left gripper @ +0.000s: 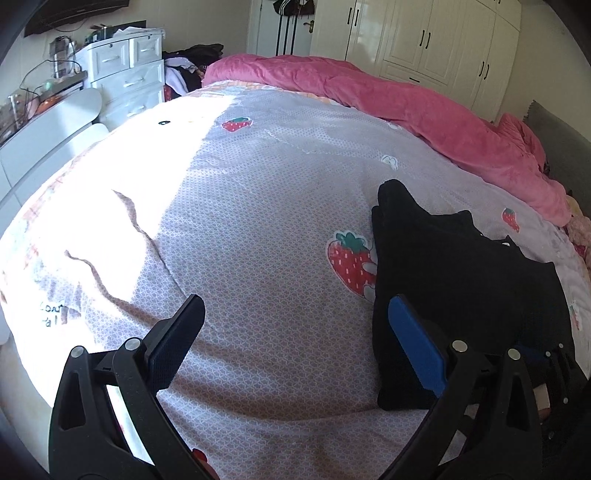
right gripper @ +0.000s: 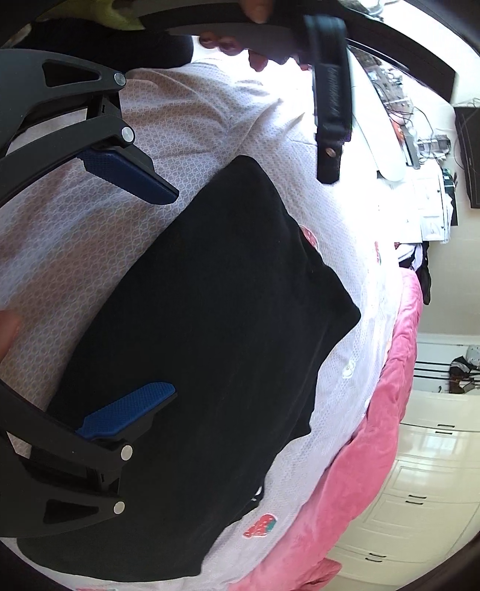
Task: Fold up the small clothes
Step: 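Grasp the folded black sweatshirt edge with the right tool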
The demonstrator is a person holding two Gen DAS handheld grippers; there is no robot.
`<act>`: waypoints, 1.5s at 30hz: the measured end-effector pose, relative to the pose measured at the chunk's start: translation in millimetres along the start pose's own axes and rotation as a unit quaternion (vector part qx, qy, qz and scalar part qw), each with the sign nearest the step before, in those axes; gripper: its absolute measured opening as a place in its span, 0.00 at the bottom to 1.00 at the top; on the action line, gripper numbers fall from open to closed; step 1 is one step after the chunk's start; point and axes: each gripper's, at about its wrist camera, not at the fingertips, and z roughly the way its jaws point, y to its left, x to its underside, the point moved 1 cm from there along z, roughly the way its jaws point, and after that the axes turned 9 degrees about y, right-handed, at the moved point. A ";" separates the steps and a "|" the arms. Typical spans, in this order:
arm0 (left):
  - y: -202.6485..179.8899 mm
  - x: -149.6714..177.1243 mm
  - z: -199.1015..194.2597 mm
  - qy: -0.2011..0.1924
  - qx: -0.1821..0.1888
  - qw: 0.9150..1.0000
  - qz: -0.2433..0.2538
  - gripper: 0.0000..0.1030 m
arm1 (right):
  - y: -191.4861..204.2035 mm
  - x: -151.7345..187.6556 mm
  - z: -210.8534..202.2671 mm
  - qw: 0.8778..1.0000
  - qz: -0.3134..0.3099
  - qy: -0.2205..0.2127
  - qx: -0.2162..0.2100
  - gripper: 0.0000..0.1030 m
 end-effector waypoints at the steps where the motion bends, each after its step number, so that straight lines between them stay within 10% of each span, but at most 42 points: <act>1: -1.0 -1.6 1.7 0.002 -0.001 1.000 0.001 0.91 | 1.6 -0.7 1.3 1.000 -0.004 0.000 0.006 0.95; 24: -20.3 -32.4 34.6 0.027 -0.007 0.999 0.021 0.91 | 31.5 -30.3 28.7 0.982 -0.099 -0.053 0.150 0.93; 29: -35.4 -43.5 46.9 0.046 0.019 0.998 0.026 0.91 | 24.7 -28.8 16.2 0.986 -0.090 -0.078 0.121 0.33; 32: -44.9 -47.5 55.3 0.064 0.055 0.996 0.019 0.91 | 16.0 -29.2 9.7 0.989 -0.071 -0.086 0.094 0.19; 42: -70.6 -48.7 71.9 0.099 0.138 0.985 0.004 0.89 | -5.8 -22.8 -13.2 0.991 -0.027 -0.122 0.040 0.15; 45: -81.1 -47.1 71.6 0.108 0.162 0.981 0.008 0.65 | -11.8 -19.3 -20.9 0.990 -0.019 -0.135 0.035 0.15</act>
